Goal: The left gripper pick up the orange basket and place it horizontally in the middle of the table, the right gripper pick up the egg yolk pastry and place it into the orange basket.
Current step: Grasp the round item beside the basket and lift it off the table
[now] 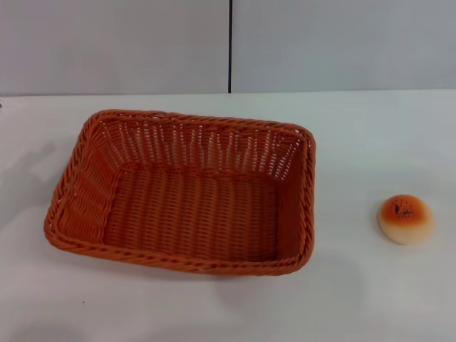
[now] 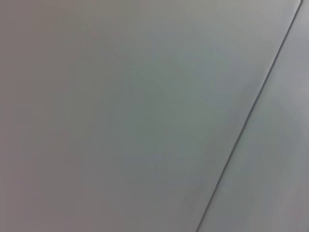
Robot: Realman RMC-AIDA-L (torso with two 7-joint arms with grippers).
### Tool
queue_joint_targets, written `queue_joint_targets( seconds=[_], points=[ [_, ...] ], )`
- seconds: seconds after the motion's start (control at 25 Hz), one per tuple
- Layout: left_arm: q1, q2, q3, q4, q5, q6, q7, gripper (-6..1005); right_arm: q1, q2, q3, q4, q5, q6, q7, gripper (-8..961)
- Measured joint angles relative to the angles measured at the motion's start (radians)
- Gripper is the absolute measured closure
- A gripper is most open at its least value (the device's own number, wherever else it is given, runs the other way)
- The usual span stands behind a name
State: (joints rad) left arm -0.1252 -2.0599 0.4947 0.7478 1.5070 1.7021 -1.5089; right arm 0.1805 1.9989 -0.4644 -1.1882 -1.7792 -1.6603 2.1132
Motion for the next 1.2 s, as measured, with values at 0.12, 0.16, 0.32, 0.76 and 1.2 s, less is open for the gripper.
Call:
queue_joint_targets(
  seconds=[0.12, 0.16, 0.32, 0.76, 1.2],
  points=[
    [0.003, 0.001, -0.008, -0.05, -0.001, 0.006, 0.066, 326, 0.093, -0.067, 0.08, 0.019, -0.191, -0.143, 0.197, 392],
    [0.005, 0.001, -0.008, -0.062, -0.001, 0.007, 0.084, 326, 0.125, -0.087, 0.092, 0.035, -0.258, -0.178, 0.237, 394],
    [0.004, 0.001, -0.01, -0.114, -0.001, 0.009, 0.14, 325, 0.221, -0.116, 0.07, 0.099, -0.5, -0.24, 0.279, 404],
    [0.005, 0.001, -0.01, -0.152, -0.002, 0.023, 0.172, 325, 0.333, -0.069, -0.107, 0.292, -0.646, -0.082, 0.263, 431],
    [0.004, 0.0, -0.011, -0.179, -0.002, 0.028, 0.198, 326, 0.402, -0.061, -0.245, 0.475, -0.65, 0.112, 0.226, 458]
  ],
)
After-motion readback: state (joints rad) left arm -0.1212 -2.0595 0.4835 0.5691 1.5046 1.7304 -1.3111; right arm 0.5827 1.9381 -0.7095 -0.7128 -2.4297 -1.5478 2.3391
